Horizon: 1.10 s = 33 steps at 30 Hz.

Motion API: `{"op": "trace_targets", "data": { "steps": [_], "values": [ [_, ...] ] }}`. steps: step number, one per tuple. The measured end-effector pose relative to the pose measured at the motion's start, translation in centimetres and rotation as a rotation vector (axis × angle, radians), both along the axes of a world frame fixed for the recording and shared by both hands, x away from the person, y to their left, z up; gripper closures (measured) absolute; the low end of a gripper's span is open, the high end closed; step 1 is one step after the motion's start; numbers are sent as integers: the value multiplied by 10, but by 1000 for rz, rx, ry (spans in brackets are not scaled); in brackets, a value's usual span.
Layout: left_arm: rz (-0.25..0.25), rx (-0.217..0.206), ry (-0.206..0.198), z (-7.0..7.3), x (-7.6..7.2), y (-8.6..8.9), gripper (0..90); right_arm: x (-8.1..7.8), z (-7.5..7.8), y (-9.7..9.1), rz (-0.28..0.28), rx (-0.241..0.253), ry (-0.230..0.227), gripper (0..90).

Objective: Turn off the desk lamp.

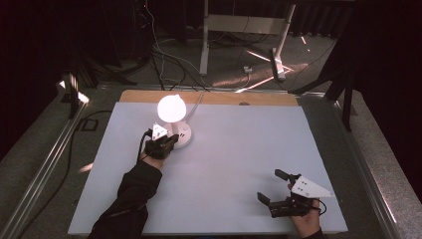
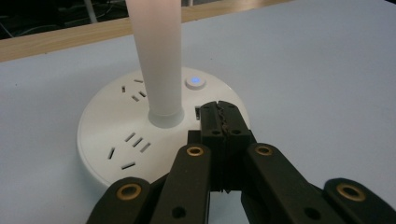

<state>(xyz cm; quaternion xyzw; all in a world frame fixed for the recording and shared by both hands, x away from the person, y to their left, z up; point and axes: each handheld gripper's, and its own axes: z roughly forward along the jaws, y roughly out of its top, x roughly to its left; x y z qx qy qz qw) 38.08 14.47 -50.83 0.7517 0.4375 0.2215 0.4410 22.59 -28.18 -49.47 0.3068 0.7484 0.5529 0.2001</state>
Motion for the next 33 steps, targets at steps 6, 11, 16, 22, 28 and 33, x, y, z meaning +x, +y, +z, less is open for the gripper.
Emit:
{"op": "trace_targets", "data": {
  "steps": [6, 11, 16, 22, 28, 33],
  "values": [
    [-9, 34, 11, -3, 3, -3, 900, 0, 0, 0, 1, -1, 1, 0],
    [-11, 36, 24, -5, 5, -5, 900, 0, 0, 0, -1, 0, 2, 0],
    [-11, 39, 20, -7, 6, -5, 900, 0, 0, 0, 0, -1, 2, 0],
    [5, 23, 23, -8, 6, -2, 900, 0, 0, 0, 0, -1, 3, 0],
    [-3, 44, 24, -7, 7, -3, 900, 0, -1, 1, 2, -5, 4, 0],
    [14, -7, 19, 2, 8, 3, 900, 0, 0, 0, -3, -2, -1, 0]
  ]
}}
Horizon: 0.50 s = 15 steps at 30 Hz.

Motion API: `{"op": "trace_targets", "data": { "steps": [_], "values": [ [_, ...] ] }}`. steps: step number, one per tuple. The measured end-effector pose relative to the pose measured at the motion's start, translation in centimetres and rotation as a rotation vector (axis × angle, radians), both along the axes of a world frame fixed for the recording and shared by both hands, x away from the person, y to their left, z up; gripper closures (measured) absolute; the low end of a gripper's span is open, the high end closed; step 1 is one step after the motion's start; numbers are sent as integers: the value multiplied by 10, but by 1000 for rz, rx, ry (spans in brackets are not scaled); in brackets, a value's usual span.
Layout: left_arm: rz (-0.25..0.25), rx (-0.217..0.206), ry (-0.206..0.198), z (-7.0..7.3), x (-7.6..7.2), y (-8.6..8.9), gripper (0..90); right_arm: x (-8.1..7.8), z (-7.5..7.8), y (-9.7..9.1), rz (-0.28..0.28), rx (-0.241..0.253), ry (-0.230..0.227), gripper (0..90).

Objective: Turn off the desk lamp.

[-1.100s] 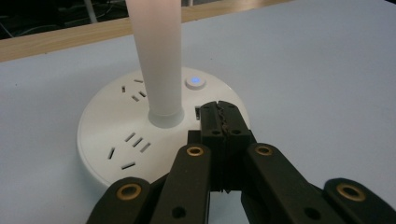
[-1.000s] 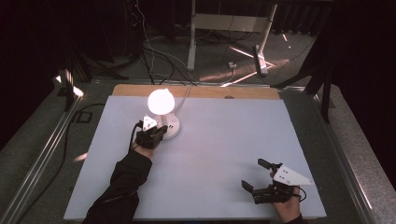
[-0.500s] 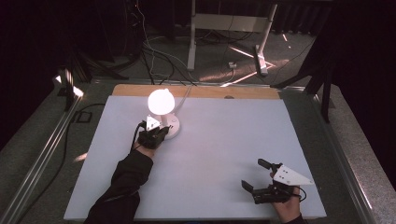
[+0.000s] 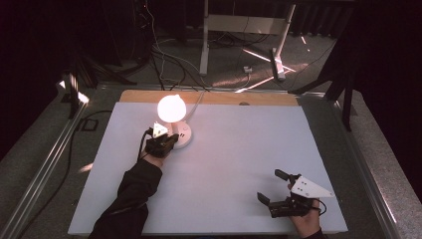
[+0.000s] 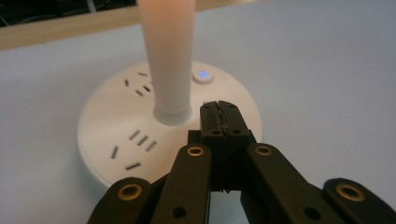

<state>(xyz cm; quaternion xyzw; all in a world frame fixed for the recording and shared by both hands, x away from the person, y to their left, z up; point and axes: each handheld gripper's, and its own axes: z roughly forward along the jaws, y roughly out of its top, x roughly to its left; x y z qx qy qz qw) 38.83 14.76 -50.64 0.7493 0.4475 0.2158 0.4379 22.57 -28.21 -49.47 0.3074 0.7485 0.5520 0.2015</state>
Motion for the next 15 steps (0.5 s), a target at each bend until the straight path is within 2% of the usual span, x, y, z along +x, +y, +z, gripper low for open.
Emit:
{"op": "trace_targets", "data": {
  "steps": [1, 4, 7, 15],
  "values": [
    [3, -9, -4, 4, 0, 1, 900, 0, 0, 0, -1, 3, 3, 0],
    [-9, 3, -21, 13, -2, 1, 900, 1, 0, 0, -1, 2, 6, 0],
    [-15, 6, -25, 16, -2, 1, 900, 0, 0, 1, 3, 0, 1, 0],
    [-19, -3, -9, 11, 0, -1, 900, 0, 0, 0, 2, 2, 2, 0]
  ]
}}
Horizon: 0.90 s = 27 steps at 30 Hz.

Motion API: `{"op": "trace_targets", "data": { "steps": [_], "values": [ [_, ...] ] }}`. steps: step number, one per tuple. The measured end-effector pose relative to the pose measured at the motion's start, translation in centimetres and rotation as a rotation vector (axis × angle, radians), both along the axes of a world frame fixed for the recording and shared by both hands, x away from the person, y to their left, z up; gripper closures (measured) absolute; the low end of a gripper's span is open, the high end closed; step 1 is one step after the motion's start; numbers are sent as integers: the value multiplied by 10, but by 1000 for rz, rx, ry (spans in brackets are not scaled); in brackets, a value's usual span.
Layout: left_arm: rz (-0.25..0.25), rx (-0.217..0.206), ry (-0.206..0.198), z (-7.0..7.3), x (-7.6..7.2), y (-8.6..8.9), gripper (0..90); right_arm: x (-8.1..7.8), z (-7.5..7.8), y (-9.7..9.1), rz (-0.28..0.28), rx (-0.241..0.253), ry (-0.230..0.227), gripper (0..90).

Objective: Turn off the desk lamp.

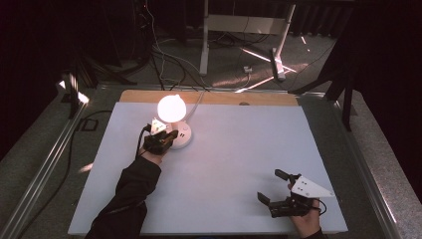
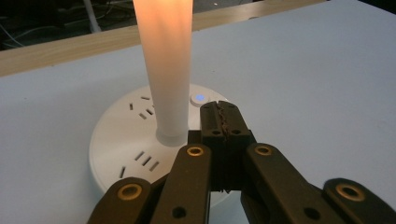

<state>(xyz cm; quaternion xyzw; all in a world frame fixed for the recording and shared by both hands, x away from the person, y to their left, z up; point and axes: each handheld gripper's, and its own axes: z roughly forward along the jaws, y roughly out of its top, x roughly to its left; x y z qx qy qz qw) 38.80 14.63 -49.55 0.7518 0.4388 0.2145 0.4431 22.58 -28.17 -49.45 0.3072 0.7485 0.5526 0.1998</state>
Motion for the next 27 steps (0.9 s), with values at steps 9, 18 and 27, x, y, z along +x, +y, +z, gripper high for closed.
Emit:
{"op": "trace_targets", "data": {
  "steps": [9, 18, 27],
  "values": [
    [6, 12, 27, -13, 1, 1, 900, 0, 0, 0, 1, -3, 1, 0],
    [10, 12, 38, -20, 3, 2, 900, 0, -1, 0, 1, -4, 4, 0],
    [8, 21, 22, -22, 3, -2, 900, 0, -1, 1, 1, -4, 5, 0]
  ]
}}
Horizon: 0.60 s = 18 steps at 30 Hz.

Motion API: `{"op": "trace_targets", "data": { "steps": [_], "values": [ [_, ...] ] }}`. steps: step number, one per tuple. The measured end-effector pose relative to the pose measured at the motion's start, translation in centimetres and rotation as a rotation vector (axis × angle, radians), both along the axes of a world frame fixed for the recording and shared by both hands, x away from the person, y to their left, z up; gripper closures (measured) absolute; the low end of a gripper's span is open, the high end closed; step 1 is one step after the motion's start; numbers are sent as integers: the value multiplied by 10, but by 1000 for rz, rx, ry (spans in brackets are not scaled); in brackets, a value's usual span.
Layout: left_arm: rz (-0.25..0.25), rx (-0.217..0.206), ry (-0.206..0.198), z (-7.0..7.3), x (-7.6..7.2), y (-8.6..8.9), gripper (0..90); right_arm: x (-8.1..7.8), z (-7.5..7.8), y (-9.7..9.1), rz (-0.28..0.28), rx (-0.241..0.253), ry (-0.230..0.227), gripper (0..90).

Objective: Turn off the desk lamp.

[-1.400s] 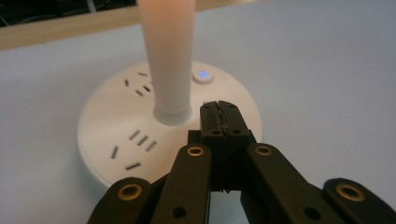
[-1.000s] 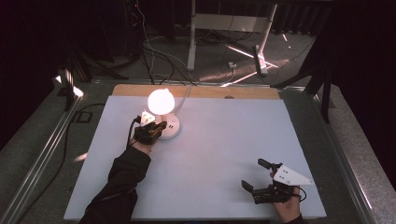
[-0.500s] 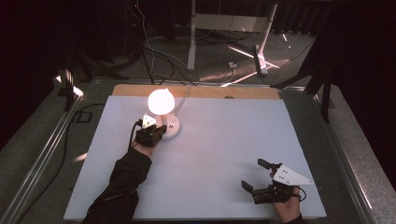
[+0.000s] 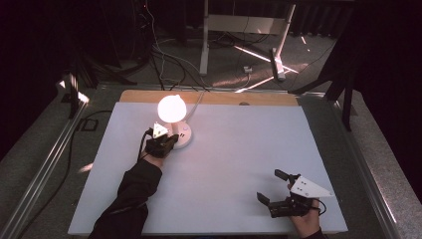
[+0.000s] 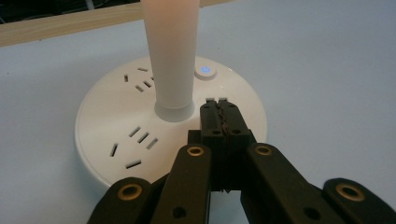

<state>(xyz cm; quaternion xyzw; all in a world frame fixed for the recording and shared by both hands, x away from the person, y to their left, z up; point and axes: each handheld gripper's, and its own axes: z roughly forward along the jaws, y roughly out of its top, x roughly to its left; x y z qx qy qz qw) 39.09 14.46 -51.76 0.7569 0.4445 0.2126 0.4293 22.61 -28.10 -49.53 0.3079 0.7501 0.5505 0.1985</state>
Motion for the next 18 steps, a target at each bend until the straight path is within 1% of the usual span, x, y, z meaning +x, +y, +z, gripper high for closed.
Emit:
{"op": "trace_targets", "data": {
  "steps": [1, 2, 4, 5, 7, 8, 11, 13, 18],
  "values": [
    [6, 23, -13, 0, -2, -3, 900, 0, 0, 0, 0, -4, 1, 0],
    [6, 23, -13, 0, -2, -3, 900, 0, 0, 1, 1, -4, 1, 0],
    [7, 43, -28, 0, -2, -5, 900, 0, 0, 1, 2, -3, 0, 0],
    [10, 19, -16, -1, -1, -3, 900, 0, 0, 1, 1, -5, -1, 0],
    [8, 19, -11, 0, -1, -3, 900, 0, 0, 1, 1, -4, -1, 0],
    [2, 8, 3, 2, -1, -2, 900, 0, 1, 0, -2, -2, -5, 0],
    [0, 7, -2, 6, -2, -1, 900, 0, 1, -1, -5, 2, -5, 0],
    [3, -21, -2, 14, -2, 2, 900, 0, 1, -1, -4, 3, -2, 0],
    [6, -17, -14, 25, -3, 5, 900, -1, 1, -1, -2, 4, -6, 0]
  ]
}}
